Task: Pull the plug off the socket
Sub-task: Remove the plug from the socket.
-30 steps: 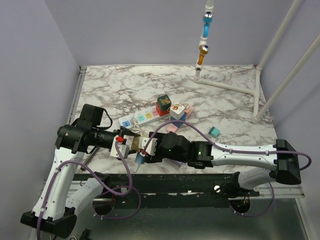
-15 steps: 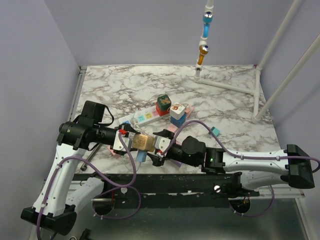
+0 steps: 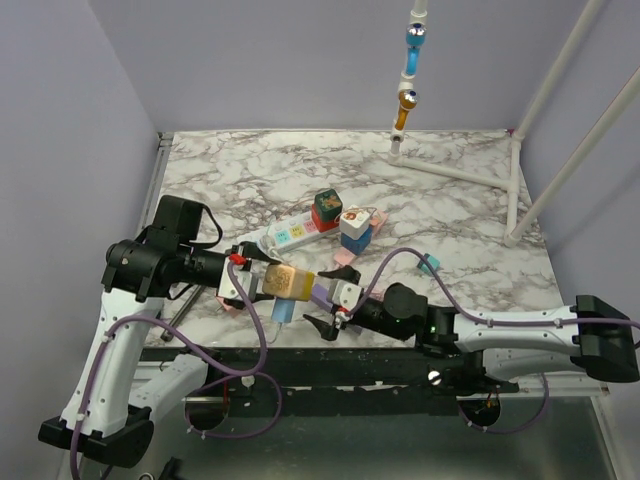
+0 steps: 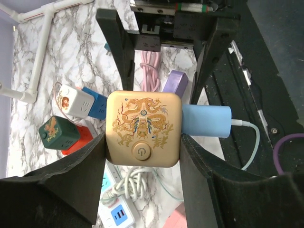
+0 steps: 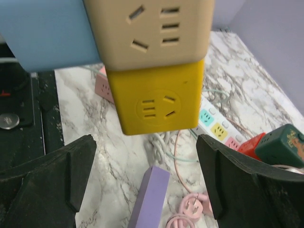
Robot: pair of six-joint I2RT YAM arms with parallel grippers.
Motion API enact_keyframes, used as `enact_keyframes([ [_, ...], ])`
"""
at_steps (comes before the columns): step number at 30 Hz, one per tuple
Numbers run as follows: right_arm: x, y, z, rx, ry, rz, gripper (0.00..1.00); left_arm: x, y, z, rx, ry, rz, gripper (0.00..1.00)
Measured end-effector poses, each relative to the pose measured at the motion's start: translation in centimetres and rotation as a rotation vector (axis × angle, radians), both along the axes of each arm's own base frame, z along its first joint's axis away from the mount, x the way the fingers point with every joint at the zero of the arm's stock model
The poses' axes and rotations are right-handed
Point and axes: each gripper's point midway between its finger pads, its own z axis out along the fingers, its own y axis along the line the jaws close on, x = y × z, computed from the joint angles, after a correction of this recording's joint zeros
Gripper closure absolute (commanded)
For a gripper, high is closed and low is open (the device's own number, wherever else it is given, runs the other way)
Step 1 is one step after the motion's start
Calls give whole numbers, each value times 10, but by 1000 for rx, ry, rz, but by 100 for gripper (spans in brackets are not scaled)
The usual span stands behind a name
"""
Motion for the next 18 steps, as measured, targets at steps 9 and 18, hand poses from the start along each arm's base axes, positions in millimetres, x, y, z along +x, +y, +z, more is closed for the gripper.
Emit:
enact_keyframes([
  [9, -10, -3, 59, 185, -48, 57, 0, -17, 2, 0, 7, 87, -23, 100],
  [18, -13, 10, 38, 136, -36, 106, 0, -19, 1, 8, -8, 86, -34, 100],
])
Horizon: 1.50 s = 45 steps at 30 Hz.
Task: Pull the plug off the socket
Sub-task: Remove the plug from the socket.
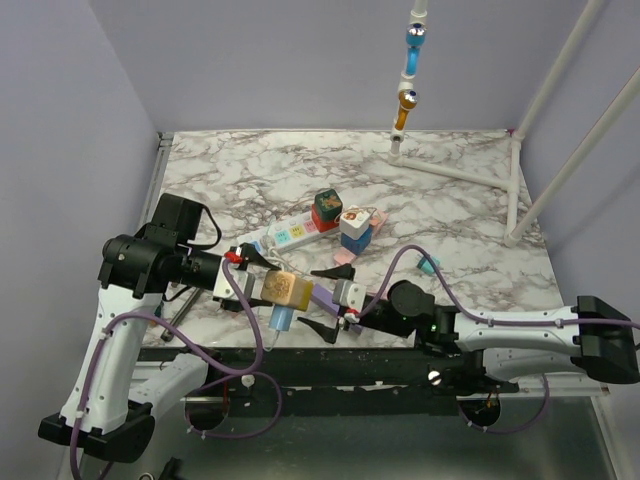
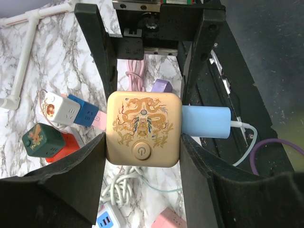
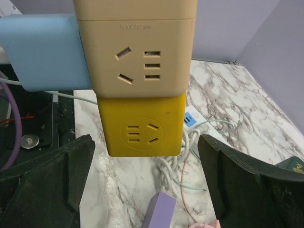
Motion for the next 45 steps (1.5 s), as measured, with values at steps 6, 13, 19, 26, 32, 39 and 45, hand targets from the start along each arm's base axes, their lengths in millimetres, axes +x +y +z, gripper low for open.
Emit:
enact_keyframes([
  [6, -4, 3, 4, 31, 29, 36, 0, -1, -1, 5, -10, -7, -4, 100],
  [13, -2, 18, 19, 90, 26, 55, 0, -3, -2, 10, -26, -1, -8, 100],
  [19, 0, 28, 7, 86, 42, 58, 16, -3, -3, 17, -44, -11, -4, 100],
  [26, 7, 27, 15, 102, -17, 24, 71, -7, -4, 22, -65, -16, -2, 100],
  [32, 13, 28, 13, 50, -57, 3, 99, -2, -5, 18, -74, -16, 14, 48],
  [39, 40, 15, 4, -16, -114, -155, 99, 12, -8, 16, -94, 26, 100, 1],
  [45, 72, -3, -8, -109, -198, -342, 99, 18, -6, 13, -93, 72, 186, 1],
])
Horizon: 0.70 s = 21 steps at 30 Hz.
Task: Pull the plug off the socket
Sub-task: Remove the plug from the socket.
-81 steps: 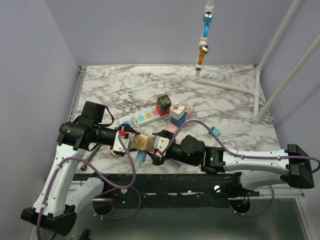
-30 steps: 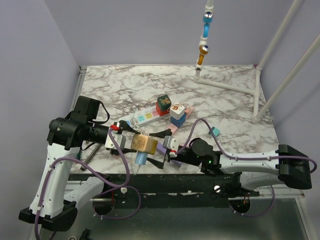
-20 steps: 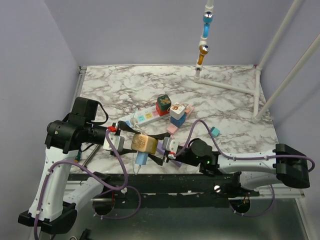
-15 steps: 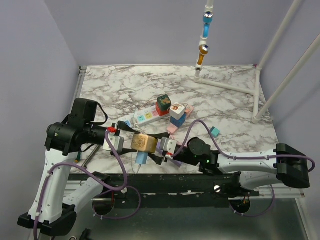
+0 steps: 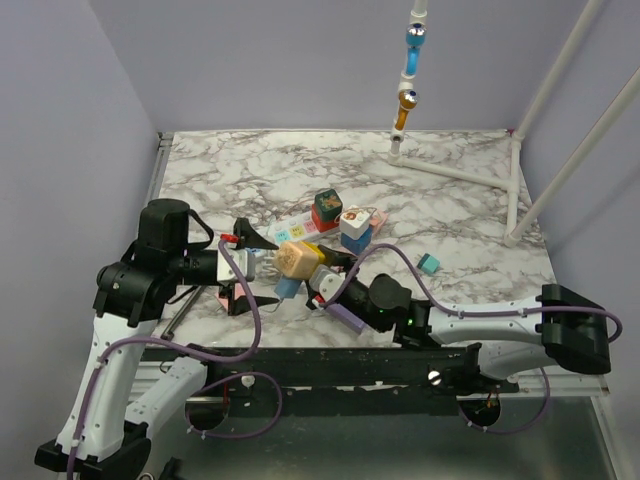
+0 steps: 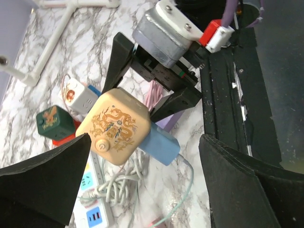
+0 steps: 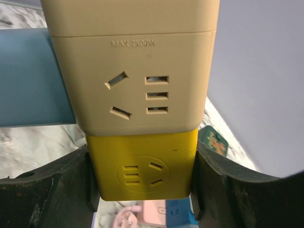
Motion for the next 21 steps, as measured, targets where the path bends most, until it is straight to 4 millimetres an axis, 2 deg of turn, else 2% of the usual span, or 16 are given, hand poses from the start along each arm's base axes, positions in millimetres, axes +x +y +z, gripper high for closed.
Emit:
enact_keyframes([
  [4, 11, -8, 4, -34, -66, -71, 99, 9, 4, 1, 0, 50, 99, 1],
  [8, 18, -13, 14, -43, -153, -135, 99, 27, 6, 10, -30, 115, 241, 2],
  [13, 10, -10, 31, -24, -276, -172, 99, 49, 7, 12, -68, 212, 377, 2],
  [16, 2, -7, 34, -25, -340, -187, 99, 54, 4, 9, -93, 271, 409, 1],
  [21, 6, -9, 27, -60, -380, -244, 99, 53, 2, -1, -117, 322, 411, 2],
])
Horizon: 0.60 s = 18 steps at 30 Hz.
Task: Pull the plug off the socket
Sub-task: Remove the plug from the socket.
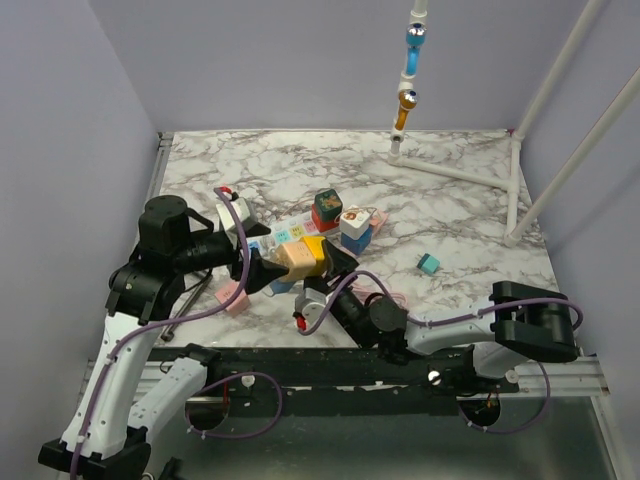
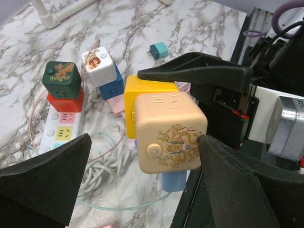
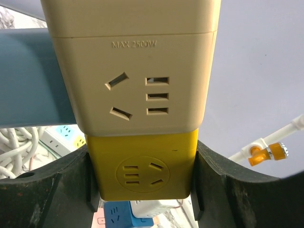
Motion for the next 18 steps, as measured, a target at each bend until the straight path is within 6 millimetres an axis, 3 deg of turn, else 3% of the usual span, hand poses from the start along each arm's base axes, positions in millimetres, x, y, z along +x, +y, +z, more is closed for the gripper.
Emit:
enact_keyframes([
  [11, -1, 7, 20, 39, -37, -28, 99, -32, -4, -3, -54, -30, -109, 1],
  [18, -11, 26, 25, 32, -94, -45, 99, -21, -7, -10, -81, -17, -78, 1],
])
